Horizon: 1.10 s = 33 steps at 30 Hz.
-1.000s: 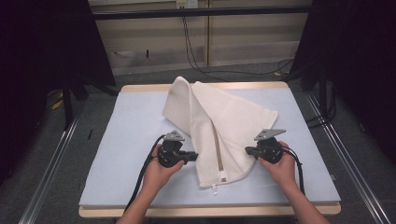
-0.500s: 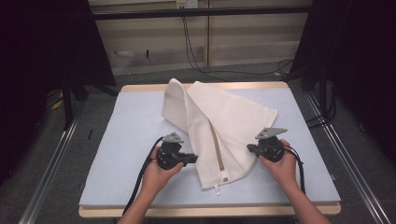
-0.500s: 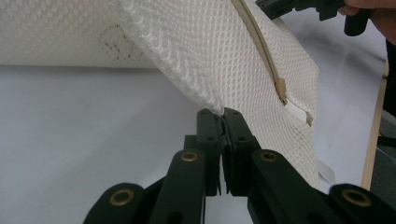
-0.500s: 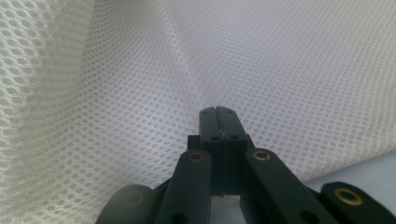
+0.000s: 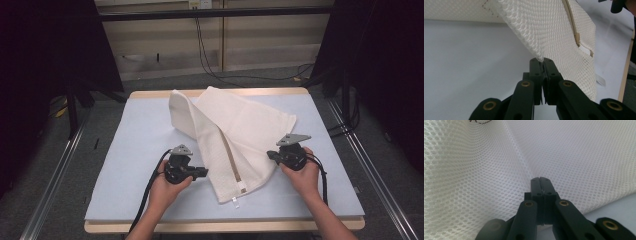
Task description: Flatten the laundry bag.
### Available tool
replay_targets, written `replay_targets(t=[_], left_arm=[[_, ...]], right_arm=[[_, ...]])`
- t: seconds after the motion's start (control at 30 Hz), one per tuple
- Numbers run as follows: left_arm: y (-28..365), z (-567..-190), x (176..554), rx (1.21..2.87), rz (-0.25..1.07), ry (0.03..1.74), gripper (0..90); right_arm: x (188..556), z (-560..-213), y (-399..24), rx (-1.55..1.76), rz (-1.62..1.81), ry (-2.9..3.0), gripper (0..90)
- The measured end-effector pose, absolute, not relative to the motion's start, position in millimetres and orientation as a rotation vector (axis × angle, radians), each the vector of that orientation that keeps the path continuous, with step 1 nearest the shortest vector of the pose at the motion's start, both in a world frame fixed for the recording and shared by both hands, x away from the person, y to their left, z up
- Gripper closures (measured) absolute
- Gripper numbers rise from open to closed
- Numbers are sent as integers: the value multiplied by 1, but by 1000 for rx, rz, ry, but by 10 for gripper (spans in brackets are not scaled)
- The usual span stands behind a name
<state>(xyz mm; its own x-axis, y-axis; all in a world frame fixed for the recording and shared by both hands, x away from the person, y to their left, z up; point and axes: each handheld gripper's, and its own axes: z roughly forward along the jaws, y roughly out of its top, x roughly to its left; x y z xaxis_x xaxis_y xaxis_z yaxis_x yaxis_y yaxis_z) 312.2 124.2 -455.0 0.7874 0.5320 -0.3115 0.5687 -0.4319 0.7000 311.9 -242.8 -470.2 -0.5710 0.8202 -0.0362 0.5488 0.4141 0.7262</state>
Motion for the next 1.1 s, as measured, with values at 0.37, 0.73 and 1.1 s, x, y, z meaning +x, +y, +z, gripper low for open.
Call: replay_targets(t=[0.37, 0.73, 1.1], left_arm=[[129, -452, 310, 2105, -49, 827, 862], [133, -445, 312, 2058, -25, 837, 762], [139, -433, 337, 1943, 41, 872, 594]], right_arm=[[311, -470, -242, 1160, 971, 2288, 900], [310, -470, -238, 1128, 987, 2290, 900], [308, -470, -231, 1099, 995, 2304, 898]])
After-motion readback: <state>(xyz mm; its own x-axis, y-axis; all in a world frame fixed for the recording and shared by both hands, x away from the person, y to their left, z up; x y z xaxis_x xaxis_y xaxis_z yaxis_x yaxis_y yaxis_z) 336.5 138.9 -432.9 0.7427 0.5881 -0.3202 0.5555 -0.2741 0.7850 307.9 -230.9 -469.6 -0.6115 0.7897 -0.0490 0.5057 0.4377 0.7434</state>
